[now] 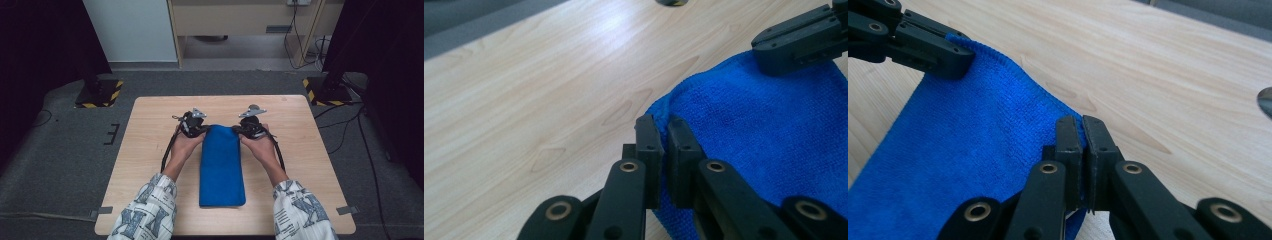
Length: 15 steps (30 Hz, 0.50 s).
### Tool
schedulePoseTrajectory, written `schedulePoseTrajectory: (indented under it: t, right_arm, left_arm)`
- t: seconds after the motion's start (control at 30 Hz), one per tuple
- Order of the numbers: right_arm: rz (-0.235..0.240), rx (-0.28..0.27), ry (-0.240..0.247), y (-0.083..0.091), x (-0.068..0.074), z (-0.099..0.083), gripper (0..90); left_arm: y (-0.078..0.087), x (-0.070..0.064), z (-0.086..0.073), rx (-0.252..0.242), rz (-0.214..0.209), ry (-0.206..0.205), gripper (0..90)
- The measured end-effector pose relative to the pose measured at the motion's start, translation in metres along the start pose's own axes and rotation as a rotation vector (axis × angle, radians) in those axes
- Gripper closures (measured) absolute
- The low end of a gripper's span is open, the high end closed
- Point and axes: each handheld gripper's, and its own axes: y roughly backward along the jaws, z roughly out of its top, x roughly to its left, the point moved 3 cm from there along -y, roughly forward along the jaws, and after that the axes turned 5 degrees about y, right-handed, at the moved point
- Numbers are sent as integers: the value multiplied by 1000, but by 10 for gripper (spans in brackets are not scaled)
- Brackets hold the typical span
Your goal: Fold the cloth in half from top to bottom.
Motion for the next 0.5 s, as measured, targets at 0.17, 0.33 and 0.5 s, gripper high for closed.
schedulePoseTrajectory:
  t: [0.17, 0.33, 0.5]
  right_arm:
    - [-7, -27, -8, 10, -1, 5, 870]
    - [-14, -38, 3, 14, -1, 7, 870]
    - [-7, -43, -1, 15, 0, 10, 870]
  left_arm:
    - [6, -3, 4, -19, 0, -6, 858]
    - [11, -5, 6, -29, -1, -15, 858]
    - [14, -4, 7, -29, 2, -16, 858]
